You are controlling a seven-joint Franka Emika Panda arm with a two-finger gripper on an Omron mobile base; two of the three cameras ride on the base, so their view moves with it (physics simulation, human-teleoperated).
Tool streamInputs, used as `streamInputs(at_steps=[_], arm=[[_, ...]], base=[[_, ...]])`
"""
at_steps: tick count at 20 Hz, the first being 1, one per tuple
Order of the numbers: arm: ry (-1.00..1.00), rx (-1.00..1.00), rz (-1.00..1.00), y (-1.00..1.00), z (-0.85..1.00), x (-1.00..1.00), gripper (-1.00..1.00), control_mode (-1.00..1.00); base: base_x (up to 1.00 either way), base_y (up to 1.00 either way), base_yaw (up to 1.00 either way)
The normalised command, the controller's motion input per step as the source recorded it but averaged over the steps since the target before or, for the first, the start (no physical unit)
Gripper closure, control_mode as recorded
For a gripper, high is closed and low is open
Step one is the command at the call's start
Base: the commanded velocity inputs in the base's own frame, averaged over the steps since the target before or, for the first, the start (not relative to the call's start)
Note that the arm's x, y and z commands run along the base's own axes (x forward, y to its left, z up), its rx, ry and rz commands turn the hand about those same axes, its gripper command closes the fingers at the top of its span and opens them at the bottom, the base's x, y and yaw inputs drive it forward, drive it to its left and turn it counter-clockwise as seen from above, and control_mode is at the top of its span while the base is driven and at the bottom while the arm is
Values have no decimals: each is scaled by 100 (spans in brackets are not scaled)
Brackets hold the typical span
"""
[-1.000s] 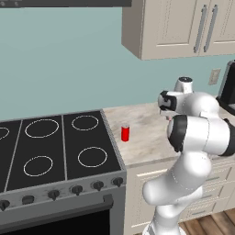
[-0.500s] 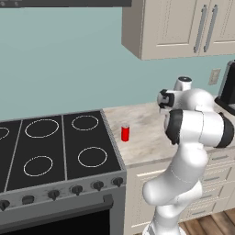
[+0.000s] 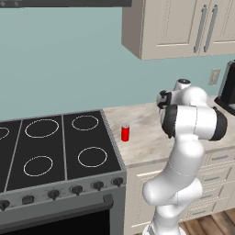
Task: Four empty soda cans are scattered around the kitchen. Gather all the cans and cluster them next to the stove for recycling.
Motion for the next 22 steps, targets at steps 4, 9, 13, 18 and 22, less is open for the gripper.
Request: streamInputs(at_steps=[4, 9, 13, 18, 22], arm=[[0, 2, 0, -9, -9, 19, -100, -100], [0, 2, 0, -7, -10, 14, -100, -100], [0, 2, 0, -4, -15, 6, -100, -100], [0, 1, 0, -2, -17, 1, -100, -100], [0, 2, 0, -2, -15, 1, -100, -100]], base=[[0, 0, 0], [0, 0, 0], [0, 0, 0], [0, 0, 0], [0, 0, 0]])
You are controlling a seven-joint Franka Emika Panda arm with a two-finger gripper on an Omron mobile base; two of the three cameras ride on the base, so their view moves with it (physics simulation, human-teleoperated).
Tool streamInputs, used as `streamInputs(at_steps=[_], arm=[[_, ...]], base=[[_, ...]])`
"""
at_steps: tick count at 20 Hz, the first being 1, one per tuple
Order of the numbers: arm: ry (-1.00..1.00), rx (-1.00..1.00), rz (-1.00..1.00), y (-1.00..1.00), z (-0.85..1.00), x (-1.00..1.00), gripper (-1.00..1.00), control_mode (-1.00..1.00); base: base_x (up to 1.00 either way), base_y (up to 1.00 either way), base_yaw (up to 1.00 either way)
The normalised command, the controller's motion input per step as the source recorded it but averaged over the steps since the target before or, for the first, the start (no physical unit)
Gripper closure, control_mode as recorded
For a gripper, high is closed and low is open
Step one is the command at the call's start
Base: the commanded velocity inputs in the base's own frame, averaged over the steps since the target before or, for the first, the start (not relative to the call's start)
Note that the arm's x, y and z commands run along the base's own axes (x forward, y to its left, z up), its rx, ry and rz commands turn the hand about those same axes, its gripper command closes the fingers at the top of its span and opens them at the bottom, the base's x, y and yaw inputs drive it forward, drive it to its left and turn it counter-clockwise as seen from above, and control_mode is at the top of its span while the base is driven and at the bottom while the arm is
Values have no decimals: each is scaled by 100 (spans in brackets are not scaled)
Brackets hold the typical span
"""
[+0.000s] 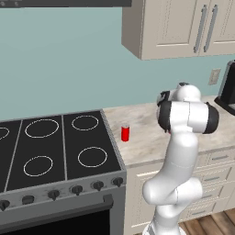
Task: Four empty soda cans are scattered around the kitchen. Gather all the cans and cluster them next to the stove for recycling.
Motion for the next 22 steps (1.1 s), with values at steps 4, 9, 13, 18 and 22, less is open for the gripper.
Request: streamInputs(at_steps=[4, 9, 13, 18, 22], arm=[[0, 2, 0, -3, -12, 4, -100, -100], [1, 2, 0, -2, -11, 3, -100, -100], [7, 0, 0, 0, -11, -1, 100, -100], [5, 0, 0, 0, -6, -1, 100, -100], [1, 0, 0, 0, 0, -2, 100, -100]], base=[[0, 0, 0], [0, 0, 0], [0, 0, 0], [0, 0, 0], [0, 0, 0]])
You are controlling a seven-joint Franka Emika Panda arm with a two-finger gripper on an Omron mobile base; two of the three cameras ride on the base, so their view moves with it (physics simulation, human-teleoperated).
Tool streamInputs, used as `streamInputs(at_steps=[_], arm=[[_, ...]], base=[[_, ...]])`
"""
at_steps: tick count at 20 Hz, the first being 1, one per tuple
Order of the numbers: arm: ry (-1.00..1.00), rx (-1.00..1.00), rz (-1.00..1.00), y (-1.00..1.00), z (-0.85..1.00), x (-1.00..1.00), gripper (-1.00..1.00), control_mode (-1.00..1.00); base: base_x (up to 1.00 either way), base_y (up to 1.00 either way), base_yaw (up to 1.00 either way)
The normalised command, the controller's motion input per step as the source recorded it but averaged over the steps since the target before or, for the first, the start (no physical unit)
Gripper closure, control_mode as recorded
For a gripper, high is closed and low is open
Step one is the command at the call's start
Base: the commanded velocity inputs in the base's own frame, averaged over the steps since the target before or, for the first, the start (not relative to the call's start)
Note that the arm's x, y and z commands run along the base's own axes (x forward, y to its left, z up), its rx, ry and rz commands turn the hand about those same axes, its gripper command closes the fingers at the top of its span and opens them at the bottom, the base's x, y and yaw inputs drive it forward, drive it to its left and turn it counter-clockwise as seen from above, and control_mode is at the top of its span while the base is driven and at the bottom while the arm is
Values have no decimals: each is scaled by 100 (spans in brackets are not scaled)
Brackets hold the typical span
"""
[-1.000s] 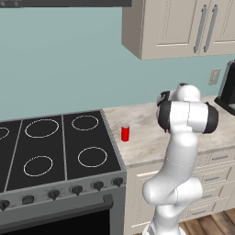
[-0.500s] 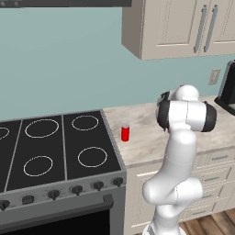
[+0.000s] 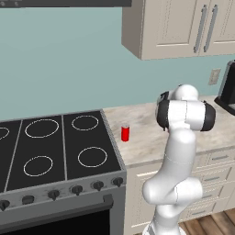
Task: Four empty soda cans are scattered around the kitchen. Gather all the cans and cluster them next to the stove for recycling.
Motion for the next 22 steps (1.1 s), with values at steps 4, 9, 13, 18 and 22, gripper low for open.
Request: streamInputs(at_steps=[4, 9, 13, 18, 22], arm=[[-1, 1, 3, 0, 18, -20, 100, -100], [-1, 0, 7, 18, 19, -39, 100, -100], [0, 0, 10, 37, 12, -37, 100, -100], [-1, -2, 11, 51, 6, -37, 100, -100], [-5, -2, 11, 51, 7, -33, 100, -100]], base=[[0, 0, 0], [0, 0, 0], [0, 0, 0], [0, 0, 0], [0, 0, 0]])
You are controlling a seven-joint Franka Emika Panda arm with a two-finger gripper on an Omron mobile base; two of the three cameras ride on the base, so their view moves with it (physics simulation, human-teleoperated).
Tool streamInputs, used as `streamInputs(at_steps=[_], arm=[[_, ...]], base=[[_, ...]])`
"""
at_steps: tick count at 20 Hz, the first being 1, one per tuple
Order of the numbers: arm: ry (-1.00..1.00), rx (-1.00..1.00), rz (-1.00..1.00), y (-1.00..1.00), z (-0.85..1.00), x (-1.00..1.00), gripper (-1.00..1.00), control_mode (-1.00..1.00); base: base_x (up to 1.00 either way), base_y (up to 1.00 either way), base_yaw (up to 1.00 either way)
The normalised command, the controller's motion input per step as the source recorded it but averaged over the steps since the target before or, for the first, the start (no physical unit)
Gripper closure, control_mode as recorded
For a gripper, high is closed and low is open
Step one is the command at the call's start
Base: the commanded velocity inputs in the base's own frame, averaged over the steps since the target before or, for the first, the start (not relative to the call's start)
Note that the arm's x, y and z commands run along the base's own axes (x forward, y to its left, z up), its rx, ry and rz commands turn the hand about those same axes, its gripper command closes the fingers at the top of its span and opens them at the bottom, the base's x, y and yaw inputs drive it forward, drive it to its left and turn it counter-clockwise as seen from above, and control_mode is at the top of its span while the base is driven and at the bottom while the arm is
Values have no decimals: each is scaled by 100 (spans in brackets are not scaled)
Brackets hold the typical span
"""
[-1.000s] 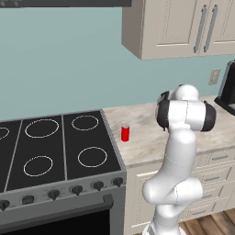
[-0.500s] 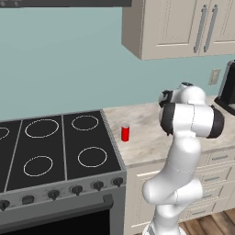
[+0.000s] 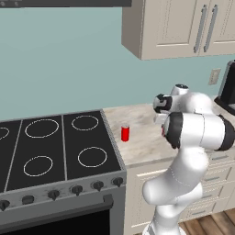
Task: Four empty soda cans are scattered around the kitchen. Gather all the cans and cluster them next to the stove for recycling.
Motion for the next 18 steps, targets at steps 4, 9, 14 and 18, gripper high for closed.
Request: streamInputs(at_steps=[4, 9, 14, 18], arm=[[-6, -2, 13, 44, 10, -31, 100, -100], [-7, 0, 14, 43, 8, -27, 100, -100], [-6, -1, 15, 47, 4, -21, 100, -100], [-3, 0, 15, 45, 8, -16, 100, -100]], base=[[0, 0, 0], [0, 0, 0], [0, 0, 0], [0, 0, 0]])
